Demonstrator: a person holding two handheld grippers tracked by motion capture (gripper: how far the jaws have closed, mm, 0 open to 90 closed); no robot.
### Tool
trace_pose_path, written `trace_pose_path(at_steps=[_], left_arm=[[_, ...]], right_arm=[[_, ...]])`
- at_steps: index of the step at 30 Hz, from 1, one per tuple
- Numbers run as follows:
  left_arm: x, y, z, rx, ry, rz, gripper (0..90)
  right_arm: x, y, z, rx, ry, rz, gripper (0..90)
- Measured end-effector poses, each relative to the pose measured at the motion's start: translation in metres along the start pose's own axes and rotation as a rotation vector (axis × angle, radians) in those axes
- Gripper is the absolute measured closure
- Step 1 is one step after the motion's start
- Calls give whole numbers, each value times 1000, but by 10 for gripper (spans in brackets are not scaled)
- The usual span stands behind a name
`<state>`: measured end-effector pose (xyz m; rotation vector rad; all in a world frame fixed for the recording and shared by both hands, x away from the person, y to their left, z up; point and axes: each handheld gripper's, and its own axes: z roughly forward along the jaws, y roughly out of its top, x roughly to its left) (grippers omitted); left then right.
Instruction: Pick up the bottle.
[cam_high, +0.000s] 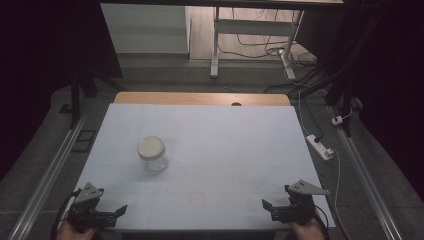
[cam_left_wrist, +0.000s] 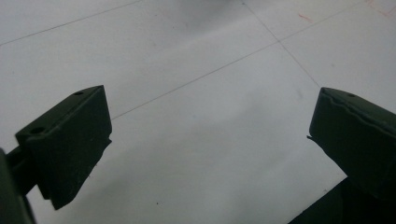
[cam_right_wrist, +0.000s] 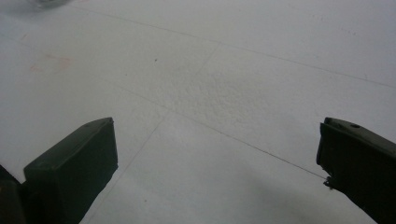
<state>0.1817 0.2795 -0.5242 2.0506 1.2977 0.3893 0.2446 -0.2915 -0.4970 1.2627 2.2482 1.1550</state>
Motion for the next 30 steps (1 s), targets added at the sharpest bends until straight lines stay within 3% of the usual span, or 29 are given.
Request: trace_pose_path(at_steps=[4,20,30], left_arm=[[-2,1,2,18,-1,28,9],[1,1,3,26,-39,14,12],[1,2,3,31,-38,12,0]], right_arm=[[-4,0,0,17,-30,-3,0],[-5,0,2,34,-8,4,0],[-5,0,3,38,-3,1,0]])
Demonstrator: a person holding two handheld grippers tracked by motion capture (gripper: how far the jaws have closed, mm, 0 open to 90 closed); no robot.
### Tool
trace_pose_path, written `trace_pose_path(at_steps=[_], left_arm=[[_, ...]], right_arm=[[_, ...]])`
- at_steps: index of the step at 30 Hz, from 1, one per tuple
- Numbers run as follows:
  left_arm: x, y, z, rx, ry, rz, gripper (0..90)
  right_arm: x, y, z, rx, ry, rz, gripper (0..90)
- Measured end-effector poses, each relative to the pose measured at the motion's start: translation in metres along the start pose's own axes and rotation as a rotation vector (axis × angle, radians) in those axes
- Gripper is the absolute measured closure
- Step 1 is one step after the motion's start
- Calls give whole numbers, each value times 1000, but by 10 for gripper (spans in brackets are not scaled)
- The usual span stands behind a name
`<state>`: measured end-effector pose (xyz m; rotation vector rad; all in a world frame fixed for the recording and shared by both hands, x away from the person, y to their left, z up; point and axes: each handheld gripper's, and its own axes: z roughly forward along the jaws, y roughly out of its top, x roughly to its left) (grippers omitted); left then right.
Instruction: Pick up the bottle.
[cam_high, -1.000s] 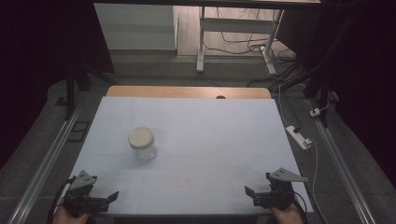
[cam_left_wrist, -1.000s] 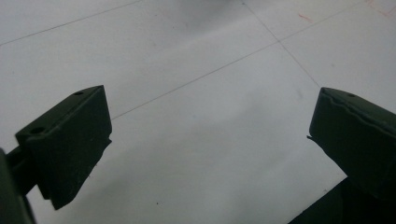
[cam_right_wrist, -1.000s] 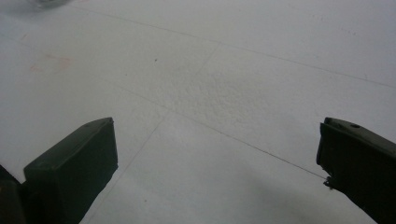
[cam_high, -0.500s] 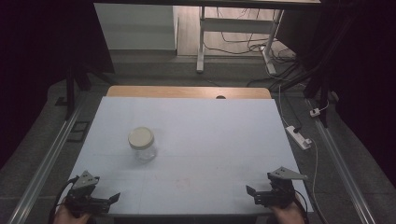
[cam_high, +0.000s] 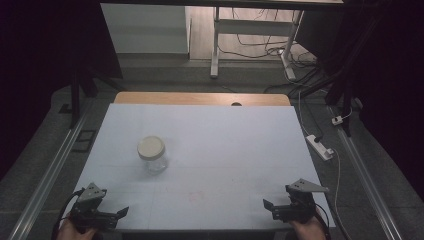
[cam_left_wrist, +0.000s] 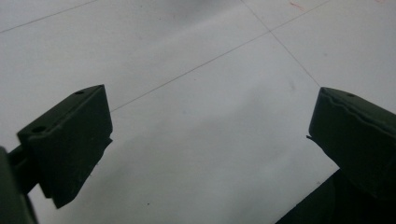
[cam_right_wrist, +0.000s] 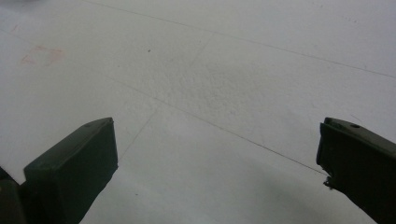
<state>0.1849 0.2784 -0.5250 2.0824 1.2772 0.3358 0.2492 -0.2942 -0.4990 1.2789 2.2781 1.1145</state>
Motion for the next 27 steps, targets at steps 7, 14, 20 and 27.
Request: trace_pose_path(at_steps=[7,14,20,27], left_arm=[[-1,2,0,-5,13,4,0],[-1,6,-1,-29,3,8,0],[-2,11,-2,-54,-5,29,0],[-2,22,5,-87,-50,60,0]], right_arm=[[0,0,0,1,3,-2,0],[0,0,0,4,6,-2,0],[0,0,1,7,7,-9,0],[1,0,1,8,18,-25,0]])
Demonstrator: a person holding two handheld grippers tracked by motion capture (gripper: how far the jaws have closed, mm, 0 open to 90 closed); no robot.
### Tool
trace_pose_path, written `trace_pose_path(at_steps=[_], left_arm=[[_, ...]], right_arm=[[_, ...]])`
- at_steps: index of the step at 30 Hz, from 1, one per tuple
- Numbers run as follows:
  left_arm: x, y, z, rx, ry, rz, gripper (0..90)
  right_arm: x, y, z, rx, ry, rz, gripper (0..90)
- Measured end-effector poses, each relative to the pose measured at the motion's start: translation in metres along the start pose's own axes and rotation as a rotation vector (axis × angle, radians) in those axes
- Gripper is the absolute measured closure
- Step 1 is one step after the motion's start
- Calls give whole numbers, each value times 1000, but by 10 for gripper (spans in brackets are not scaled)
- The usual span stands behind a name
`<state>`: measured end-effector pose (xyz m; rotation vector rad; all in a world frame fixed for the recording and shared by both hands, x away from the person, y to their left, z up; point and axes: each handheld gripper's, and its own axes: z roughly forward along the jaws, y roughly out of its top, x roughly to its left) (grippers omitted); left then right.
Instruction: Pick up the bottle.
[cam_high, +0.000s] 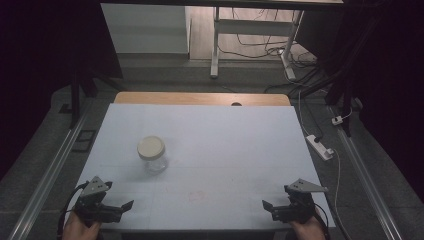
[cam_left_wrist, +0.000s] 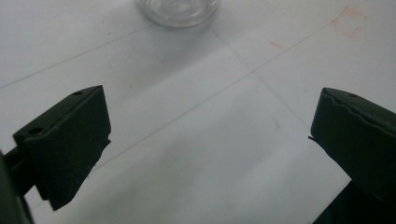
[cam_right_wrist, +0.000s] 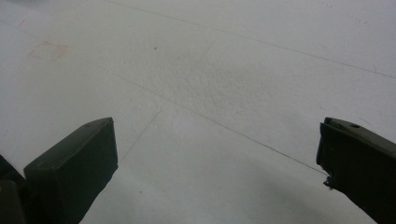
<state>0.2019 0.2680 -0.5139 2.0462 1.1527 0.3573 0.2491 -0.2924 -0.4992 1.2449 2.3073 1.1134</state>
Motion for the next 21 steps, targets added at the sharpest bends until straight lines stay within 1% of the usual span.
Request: trace_pose_path(at_steps=[1,2,6,8,12,16,19,21], left_arm=[[0,2,1,-2,-8,7,0],[0,4,4,-8,-16,22,0],[1,6,8,-15,-32,23,0],[2,8,10,-22,-27,19,0],[6,10,13,-52,-27,2,0],[9,14,18,-61,-16,10,0],[11,19,23,-68,-21,14,0],[13,23,27,-70,-16,14,0]], right_arm=[[0,0,0,2,0,-1,0],[0,0,0,3,-2,-1,0],[0,0,0,2,-2,-1,0],[0,0,0,4,-2,-1,0],[0,0,1,8,-2,-3,0],[1,0,1,10,-1,-5,0],[1,0,1,11,-1,-6,0],[1,0,1,11,-1,-7,0]])
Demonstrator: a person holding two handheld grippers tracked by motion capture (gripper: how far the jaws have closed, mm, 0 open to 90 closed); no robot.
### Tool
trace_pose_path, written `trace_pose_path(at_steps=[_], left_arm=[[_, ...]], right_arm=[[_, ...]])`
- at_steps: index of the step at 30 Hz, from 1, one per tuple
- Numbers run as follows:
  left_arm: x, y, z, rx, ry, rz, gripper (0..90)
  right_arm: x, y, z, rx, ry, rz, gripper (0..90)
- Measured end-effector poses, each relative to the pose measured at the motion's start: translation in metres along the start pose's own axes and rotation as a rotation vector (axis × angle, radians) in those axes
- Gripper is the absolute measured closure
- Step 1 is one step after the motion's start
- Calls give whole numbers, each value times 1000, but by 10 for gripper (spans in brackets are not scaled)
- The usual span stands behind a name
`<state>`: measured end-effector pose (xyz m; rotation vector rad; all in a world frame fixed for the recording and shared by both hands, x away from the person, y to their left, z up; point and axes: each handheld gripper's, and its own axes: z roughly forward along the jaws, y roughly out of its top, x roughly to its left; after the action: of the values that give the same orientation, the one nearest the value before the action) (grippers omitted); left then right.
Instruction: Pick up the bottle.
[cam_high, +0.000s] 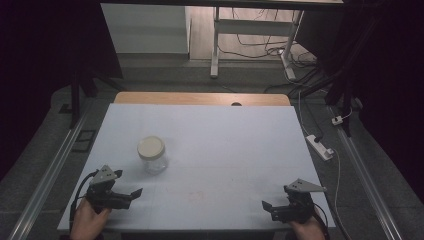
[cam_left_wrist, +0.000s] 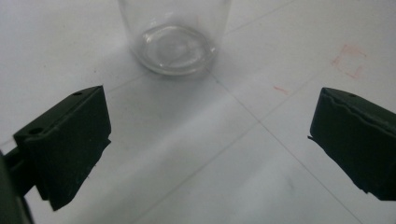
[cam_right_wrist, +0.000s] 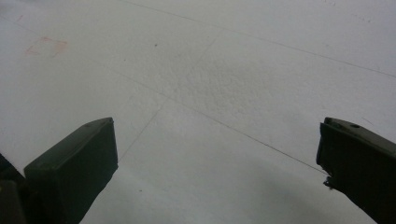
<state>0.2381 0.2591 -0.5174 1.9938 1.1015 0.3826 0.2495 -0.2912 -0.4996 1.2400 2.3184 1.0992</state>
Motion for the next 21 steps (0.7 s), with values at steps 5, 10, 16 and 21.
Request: trace_pose_path(at_steps=[5,10,16,21], left_arm=[[6,10,7,-5,8,1,0],[9,20,16,8,26,12,0],[13,29,24,2,29,37,0],[16,35,34,0,34,49,0]], right_arm=[[0,0,0,2,2,-1,0],[0,0,1,5,2,-5,0],[1,0,1,9,5,-9,0],[1,0,1,11,7,-11,0]])
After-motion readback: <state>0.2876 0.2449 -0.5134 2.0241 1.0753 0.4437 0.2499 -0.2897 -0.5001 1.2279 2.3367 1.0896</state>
